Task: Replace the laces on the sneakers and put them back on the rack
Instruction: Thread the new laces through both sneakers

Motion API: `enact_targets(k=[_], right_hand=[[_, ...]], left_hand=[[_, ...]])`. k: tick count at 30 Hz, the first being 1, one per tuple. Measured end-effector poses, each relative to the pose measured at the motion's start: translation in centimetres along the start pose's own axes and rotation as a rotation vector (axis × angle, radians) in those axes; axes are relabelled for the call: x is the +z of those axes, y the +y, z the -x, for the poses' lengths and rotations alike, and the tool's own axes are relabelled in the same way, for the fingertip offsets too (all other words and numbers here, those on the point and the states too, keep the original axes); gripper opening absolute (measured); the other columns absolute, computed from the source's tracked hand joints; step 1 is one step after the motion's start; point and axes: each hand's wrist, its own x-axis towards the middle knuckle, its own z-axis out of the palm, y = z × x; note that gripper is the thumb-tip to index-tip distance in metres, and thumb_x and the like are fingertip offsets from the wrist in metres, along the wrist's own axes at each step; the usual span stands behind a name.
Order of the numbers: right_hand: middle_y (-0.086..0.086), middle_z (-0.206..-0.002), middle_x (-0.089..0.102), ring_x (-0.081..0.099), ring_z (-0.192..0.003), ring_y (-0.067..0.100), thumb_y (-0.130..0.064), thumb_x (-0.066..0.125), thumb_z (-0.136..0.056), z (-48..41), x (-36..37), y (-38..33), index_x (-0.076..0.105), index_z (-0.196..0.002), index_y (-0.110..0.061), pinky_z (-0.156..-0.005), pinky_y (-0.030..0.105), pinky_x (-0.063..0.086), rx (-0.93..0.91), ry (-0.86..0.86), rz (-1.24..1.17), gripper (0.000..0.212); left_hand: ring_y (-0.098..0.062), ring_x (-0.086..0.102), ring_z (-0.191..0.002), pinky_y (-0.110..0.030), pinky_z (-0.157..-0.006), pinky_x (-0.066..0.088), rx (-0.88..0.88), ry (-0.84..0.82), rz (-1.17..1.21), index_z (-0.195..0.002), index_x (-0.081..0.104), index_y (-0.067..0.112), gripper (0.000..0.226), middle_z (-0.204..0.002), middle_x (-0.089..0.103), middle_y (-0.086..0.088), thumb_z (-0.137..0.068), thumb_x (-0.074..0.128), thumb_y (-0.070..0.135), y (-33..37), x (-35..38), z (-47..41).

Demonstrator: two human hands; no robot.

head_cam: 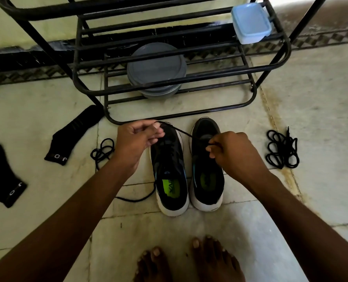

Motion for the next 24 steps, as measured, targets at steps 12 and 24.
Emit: enact_targets(k=[12,24], right_hand=[[0.015,-0.078,0.073,0.075,-0.064,0.022,0.006,0.063,-0.095,-0.7,1.9,-3.7,0.055,-0.084,-0.009,-0.062,0.035,0.064,0.071,0.018,-0.748,0.020],[0.016,-0.076,0.074,0.075,-0.061,0.025,-0.001,0.075,-0.089,-1.8,4.6,-4.1,0.063,-0.077,-0.005,-0.055,0.030,0.060,0.112,-0.064,-0.745,0.017]], left_hand=[[-0.002,0.060,-0.062,-0.011,-0.057,0.047,0.158,-0.121,-0.661,-0.087,0.074,0.019,0.021,-0.077,0.068,0.000,-0.084,0.071,-0.002,-3.7,0.5,4.0],[-0.003,0.065,-0.072,-0.017,-0.067,0.051,0.083,-0.050,-0.564,-0.088,0.074,0.017,0.010,-0.081,0.072,0.003,-0.084,0.081,0.010,-5.8,0.5,4.0]])
